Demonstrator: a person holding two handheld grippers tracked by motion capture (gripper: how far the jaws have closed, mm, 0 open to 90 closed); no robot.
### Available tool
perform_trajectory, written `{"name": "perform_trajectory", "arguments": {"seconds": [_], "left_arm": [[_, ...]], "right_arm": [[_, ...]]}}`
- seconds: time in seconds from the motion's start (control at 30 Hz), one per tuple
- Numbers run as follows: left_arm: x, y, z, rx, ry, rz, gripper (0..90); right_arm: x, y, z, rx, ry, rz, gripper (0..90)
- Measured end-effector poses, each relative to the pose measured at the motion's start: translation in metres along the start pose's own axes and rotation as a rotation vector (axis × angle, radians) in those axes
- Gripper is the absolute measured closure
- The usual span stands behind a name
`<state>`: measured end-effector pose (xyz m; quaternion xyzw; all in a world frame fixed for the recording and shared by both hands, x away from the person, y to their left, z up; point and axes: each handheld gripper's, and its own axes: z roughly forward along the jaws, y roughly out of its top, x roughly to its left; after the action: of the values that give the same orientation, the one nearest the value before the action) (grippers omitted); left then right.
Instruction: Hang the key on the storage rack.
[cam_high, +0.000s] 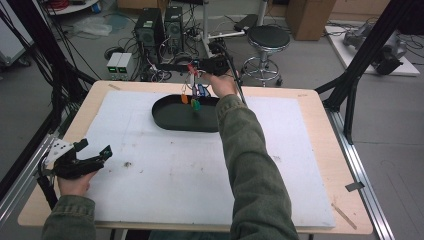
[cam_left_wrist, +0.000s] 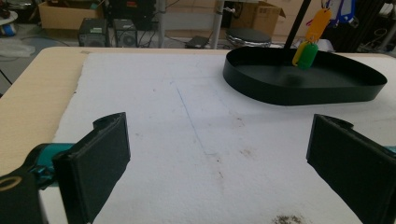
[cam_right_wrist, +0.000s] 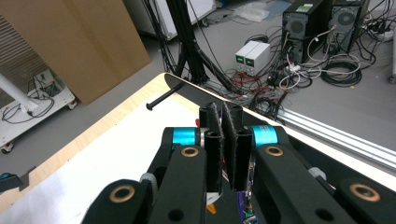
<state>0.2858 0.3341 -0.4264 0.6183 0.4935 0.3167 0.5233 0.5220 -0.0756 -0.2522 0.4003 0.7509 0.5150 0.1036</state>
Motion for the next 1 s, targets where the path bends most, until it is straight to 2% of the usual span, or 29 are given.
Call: {"name": "perform_trajectory", "arguments": {"seconds": [0.4,0.47,0.5,0.67,0.77,0.83,1.0], "left_arm": [[0.000,0.000,0.001,0.002,-0.003,0.000,6.6],[0.000,0.000,0.001,0.004,-0.001,0.002,6.6],[0.000,0.000,0.001,0.003,-0.001,0.000,6.7],[0.000,0.000,0.000,0.003,-0.003,0.000,6.6],[0.000,0.000,0.000,0.003,-0.003,0.001,6.6],[0.000,0.000,0.001,0.002,-0.002,0.001,6.7],[-0.001,0.000,0.001,0.003,-0.006,-0.001,6.6]], "right_arm": [[0.002,-0.002,0.004,0.009,-0.008,-0.003,86.2],[0.003,-0.003,0.004,0.009,-0.001,0.004,84.6],[0.005,-0.002,0.003,0.007,-0.006,0.006,80.2],[0.008,-0.002,0.001,0.013,-0.017,0.004,72.9],[0.010,-0.001,-0.003,0.013,-0.023,0.007,56.9],[0.013,-0.001,-0.006,0.006,-0.040,-0.014,45.8],[0.018,-0.008,-0.013,0.008,-0.069,-0.039,28.2]]}}
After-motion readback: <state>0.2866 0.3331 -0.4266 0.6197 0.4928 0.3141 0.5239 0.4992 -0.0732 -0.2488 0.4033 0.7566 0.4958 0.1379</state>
